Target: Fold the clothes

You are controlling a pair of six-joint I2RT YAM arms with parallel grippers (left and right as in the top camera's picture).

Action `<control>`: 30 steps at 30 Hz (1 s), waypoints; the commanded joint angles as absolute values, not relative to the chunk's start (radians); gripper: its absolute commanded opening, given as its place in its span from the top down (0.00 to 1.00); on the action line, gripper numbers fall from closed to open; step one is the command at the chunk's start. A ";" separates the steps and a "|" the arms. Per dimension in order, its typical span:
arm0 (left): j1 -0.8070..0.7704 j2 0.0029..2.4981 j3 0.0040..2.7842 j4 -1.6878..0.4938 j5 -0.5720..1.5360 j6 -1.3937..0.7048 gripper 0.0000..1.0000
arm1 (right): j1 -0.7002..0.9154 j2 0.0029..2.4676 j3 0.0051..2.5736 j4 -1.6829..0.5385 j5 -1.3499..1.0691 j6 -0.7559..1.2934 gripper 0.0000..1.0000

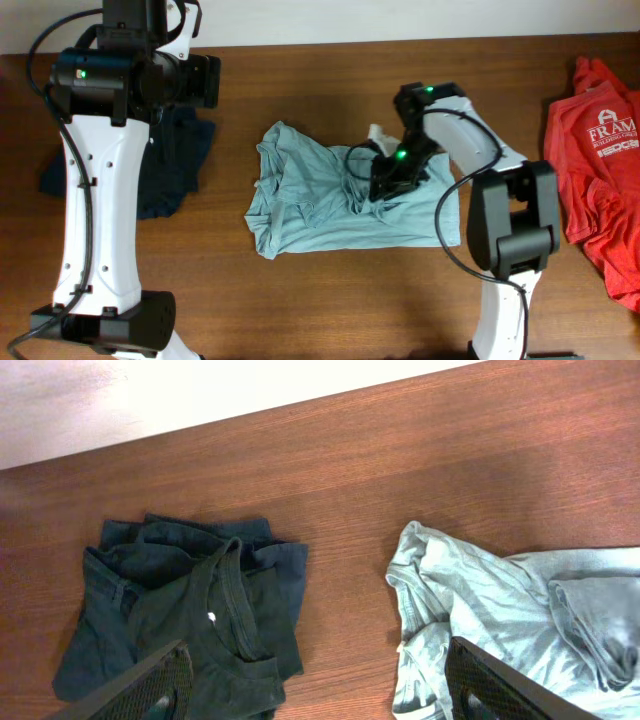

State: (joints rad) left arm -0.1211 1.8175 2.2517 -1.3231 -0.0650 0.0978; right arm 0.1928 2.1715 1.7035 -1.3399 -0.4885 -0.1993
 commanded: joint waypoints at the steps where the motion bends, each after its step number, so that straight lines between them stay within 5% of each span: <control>1: -0.121 1.808 2.261 -1.320 -0.076 0.108 0.19 | 0.199 2.133 1.716 -1.346 -0.450 -0.175 0.51; 6: -0.121 1.808 2.261 -1.317 -0.076 0.108 0.19 | 0.231 2.133 1.710 -1.336 -0.397 -0.173 0.43; 14: -0.121 1.808 2.261 -1.320 -0.076 0.108 0.19 | 0.342 2.133 1.693 -1.317 -0.380 -0.148 0.90; 26: -0.121 1.808 2.261 -1.345 -0.080 0.130 0.19 | 0.537 2.133 1.693 -1.393 -0.325 -0.152 0.96; 27: -0.121 1.808 2.261 -1.346 -0.080 0.130 0.19 | 0.550 2.133 1.693 -1.396 -0.315 -0.152 0.94; 30: -0.121 1.808 2.261 -1.347 -0.080 0.130 0.19 | 0.577 2.133 1.693 -1.401 -0.257 -0.141 0.47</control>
